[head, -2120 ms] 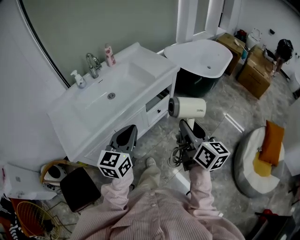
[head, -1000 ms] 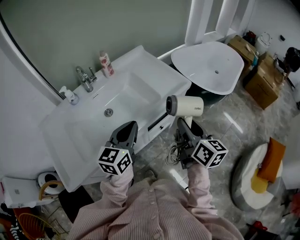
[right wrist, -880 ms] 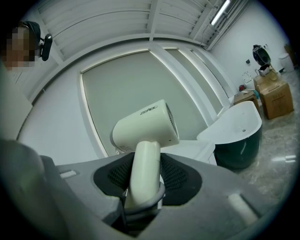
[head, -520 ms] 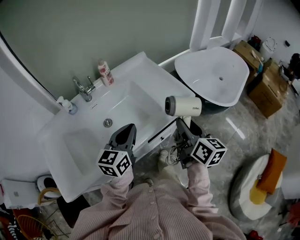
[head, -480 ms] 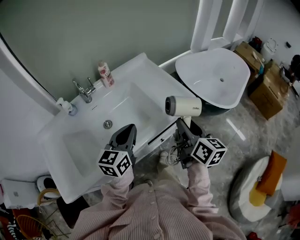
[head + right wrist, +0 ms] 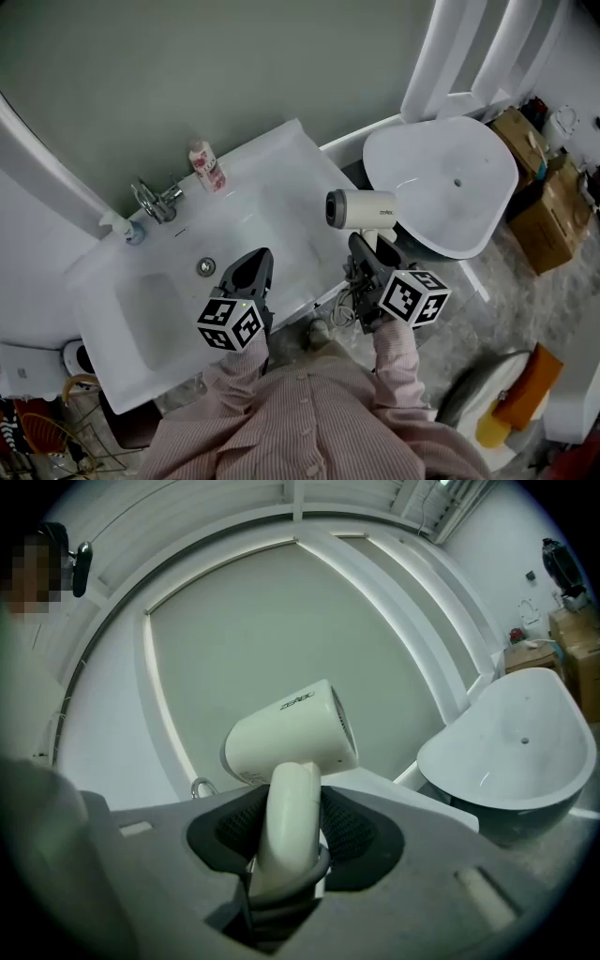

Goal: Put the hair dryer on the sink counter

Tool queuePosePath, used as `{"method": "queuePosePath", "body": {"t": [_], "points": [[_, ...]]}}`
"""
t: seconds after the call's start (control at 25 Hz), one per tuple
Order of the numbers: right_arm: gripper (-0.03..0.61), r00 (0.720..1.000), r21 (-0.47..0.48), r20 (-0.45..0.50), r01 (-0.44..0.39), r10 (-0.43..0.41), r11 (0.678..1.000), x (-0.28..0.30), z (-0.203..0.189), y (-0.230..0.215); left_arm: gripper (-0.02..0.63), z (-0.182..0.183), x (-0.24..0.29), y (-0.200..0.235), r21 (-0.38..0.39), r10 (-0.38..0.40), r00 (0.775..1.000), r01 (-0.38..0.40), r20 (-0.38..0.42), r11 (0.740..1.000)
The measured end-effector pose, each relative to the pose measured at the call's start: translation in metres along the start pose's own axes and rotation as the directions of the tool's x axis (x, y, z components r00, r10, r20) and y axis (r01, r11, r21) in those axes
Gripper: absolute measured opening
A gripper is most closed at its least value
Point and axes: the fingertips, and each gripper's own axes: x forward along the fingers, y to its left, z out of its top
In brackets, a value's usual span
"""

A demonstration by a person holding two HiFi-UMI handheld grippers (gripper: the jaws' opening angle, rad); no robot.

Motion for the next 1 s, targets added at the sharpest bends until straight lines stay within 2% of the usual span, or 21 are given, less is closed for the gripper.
{"method": "queuePosePath", "body": {"t": [0.6, 1.0], "points": [[0.166, 0.985, 0.022, -0.149, -0.079, 0.082, 0.997, 0.072, 0.011, -0.056, 0.002, -0.005, 0.067, 0.012, -0.062, 0.111, 0.994, -0.11, 0.002, 0.992], [0.166, 0.97, 0.044, -0.23, -0.074, 0.082, 0.996, 0.129, 0.001, -0.073, 0.002, -0.01, 0.094, 0.044, -0.103, 0.148, 0.988, -0.153, -0.049, 0.983]]}}
